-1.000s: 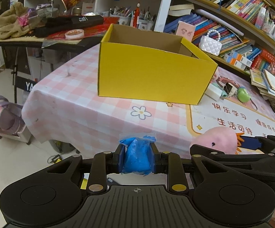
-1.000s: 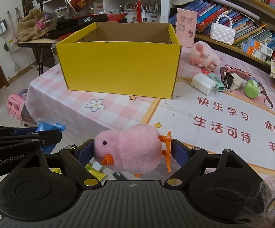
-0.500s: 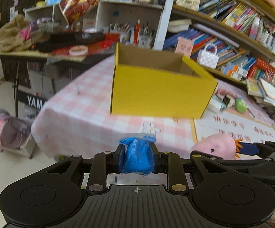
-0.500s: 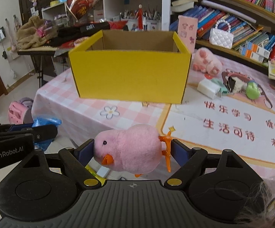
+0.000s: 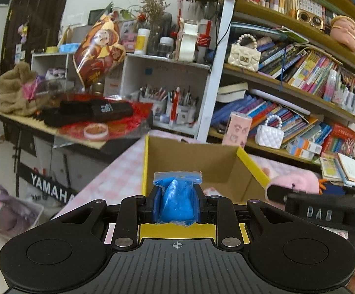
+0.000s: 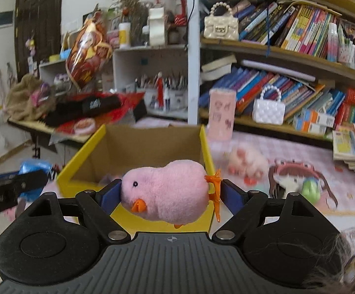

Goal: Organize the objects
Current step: 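Carry the blue plush and pink chick with both tools over the yellow box, then open the right tool to drop the pink chick while the left tool drops the blue plush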

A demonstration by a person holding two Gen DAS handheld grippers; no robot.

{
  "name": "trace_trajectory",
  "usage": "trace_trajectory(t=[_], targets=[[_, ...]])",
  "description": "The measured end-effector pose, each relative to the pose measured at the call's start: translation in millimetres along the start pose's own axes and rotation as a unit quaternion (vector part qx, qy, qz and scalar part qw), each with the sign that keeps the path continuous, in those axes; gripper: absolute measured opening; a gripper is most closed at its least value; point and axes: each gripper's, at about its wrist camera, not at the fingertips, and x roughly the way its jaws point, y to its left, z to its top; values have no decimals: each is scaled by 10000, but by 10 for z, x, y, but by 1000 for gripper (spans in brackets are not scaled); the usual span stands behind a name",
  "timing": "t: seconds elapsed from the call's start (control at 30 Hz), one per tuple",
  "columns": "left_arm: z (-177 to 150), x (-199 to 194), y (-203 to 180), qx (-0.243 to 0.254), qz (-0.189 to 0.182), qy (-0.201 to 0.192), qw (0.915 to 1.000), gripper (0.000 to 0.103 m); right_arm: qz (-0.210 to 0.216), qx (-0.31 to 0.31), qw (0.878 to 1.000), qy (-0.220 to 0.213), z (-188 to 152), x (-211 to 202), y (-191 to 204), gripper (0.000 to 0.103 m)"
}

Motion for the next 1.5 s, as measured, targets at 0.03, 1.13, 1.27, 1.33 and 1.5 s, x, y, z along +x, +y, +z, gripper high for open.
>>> trace_trajectory(t=[0.03, 1.13, 1.27, 1.33, 1.5], targets=[[23, 52, -20, 31, 12, 2, 10000, 24, 37, 99, 9999, 42, 72, 69, -33, 83], [-78, 1412, -329, 374, 564, 1289, 9893, 25, 1244, -1230, 9630, 2050, 374, 2010, 231, 84], [-69, 1380, -324, 335, 562, 1211, 9905, 29, 1268, -1148, 9656, 1958, 380, 1972, 198, 85], [-61, 1352, -316, 276, 506, 1165, 9915, 34, 1275, -1161, 9665, 1901, 378, 1943, 196, 85], [-31, 1201, -371, 319, 338, 905, 9948, 60, 1270, -1115, 9732, 1561, 479, 1786, 159, 90]])
